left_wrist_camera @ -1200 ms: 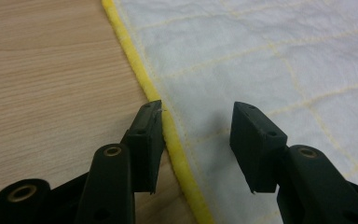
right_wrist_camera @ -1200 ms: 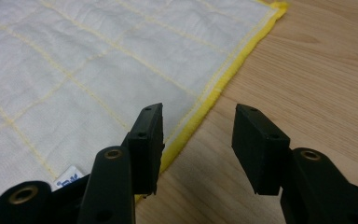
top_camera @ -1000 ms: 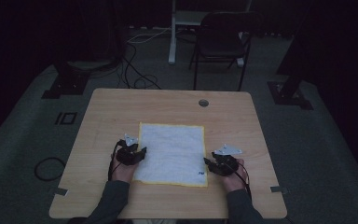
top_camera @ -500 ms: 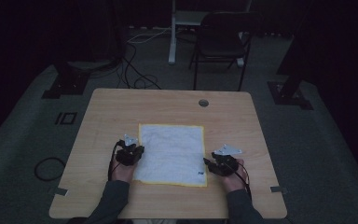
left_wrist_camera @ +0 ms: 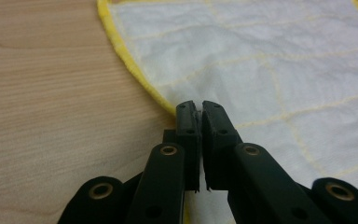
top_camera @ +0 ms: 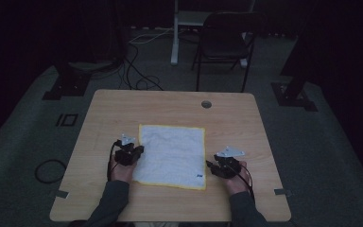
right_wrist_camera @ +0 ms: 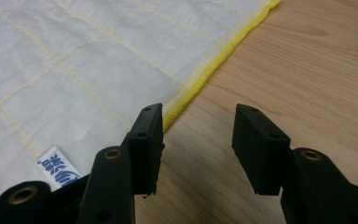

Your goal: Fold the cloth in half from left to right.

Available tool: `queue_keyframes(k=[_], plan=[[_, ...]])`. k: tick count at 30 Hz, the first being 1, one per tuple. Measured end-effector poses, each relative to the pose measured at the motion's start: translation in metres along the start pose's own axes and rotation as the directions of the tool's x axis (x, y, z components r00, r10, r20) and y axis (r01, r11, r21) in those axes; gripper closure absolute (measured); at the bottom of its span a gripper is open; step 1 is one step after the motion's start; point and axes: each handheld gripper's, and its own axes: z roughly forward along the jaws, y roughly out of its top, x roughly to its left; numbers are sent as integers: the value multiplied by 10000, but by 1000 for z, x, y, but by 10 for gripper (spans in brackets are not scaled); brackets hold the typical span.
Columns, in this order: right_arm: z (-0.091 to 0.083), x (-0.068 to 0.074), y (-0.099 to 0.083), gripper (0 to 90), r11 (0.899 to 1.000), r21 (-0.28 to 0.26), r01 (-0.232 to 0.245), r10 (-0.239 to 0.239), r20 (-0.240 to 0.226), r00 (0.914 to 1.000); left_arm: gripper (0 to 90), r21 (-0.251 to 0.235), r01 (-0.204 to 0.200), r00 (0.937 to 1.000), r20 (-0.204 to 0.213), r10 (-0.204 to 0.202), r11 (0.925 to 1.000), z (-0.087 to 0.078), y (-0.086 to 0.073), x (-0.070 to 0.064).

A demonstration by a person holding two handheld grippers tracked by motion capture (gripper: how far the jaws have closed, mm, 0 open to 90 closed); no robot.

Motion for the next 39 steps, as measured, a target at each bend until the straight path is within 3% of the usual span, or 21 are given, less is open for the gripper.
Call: queue_keyframes(k=[7, 17, 32, 39], plan=[[0, 1, 0, 529, 10000, 25, 42, -42, -2, 10000, 869, -412, 78, 9988, 480, -58, 9991, -10, 10, -5], [0, 0, 0, 529, 10000, 28, 14, -14, 3, 10000, 870, -752, -179, 9936, 1099, 261, 9970, -19, 27, -20], [0, 0, 0, 530, 10000, 37, 13, -13, 12, 10000, 870, -1005, -761, 9804, 1740, 928, 9920, -23, 45, -46], [0, 0, 0, 542, 10000, 60, 10, -10, 98, 10000, 871, -1003, -1058, 9698, 2097, 1250, 9893, -21, 52, -61]])
